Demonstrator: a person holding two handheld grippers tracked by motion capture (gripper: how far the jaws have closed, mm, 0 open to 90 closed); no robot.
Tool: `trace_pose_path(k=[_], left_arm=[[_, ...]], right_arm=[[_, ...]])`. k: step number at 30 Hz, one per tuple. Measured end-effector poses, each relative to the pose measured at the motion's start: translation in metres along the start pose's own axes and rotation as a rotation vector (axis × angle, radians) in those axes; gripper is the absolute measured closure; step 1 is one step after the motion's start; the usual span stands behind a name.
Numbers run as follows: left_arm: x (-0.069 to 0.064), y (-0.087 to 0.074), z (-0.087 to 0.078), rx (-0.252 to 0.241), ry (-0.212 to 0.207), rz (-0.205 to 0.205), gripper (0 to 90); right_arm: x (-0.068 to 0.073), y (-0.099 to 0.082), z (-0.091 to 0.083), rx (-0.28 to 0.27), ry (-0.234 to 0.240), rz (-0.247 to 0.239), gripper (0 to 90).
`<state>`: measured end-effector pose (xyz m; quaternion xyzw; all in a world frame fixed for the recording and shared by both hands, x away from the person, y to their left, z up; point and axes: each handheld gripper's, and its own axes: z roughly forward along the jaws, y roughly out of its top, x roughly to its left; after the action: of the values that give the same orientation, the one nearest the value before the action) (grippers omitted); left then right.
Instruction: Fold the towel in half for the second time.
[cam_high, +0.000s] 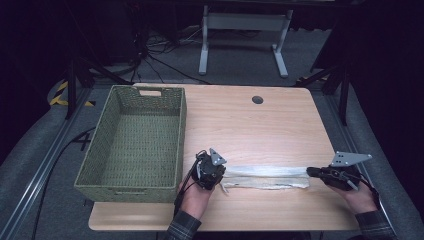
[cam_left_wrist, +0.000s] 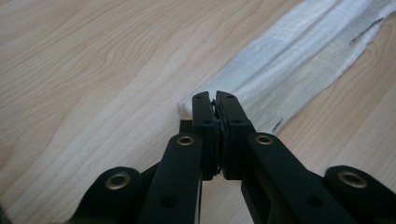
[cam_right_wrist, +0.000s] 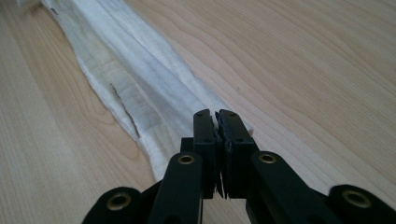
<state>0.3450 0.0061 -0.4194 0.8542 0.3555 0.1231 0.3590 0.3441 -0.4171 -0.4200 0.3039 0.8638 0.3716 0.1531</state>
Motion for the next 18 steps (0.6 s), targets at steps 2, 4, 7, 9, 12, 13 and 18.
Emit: trace_pose_path(k=[2,4,7,9,12,13,18], left_arm=[[-0.002,-0.003,0.000,0.007,-0.009,-0.005,87.3],[-0.005,-0.006,0.001,0.020,-0.013,-0.006,87.3],[-0.006,-0.009,0.004,0.046,-0.027,-0.012,87.2],[-0.006,-0.011,0.004,0.056,-0.033,-0.015,87.1],[-0.006,-0.012,0.004,0.043,-0.043,-0.018,85.9],[-0.005,-0.012,0.003,0.041,-0.039,-0.016,84.4],[-0.007,-0.008,-0.002,-0.002,-0.052,-0.014,78.7]], right_arm=[[0.002,-0.002,-0.001,0.000,0.004,0.000,86.6],[0.004,-0.004,-0.002,0.002,0.010,0.000,86.5],[0.006,-0.007,-0.002,0.016,0.022,0.003,86.5],[0.007,-0.009,-0.001,0.021,0.028,0.001,86.4],[0.010,-0.012,-0.002,0.030,0.045,0.007,83.6],[0.010,-0.012,-0.003,0.026,0.050,0.007,81.3],[0.012,-0.009,-0.011,-0.027,0.059,0.020,80.2]])
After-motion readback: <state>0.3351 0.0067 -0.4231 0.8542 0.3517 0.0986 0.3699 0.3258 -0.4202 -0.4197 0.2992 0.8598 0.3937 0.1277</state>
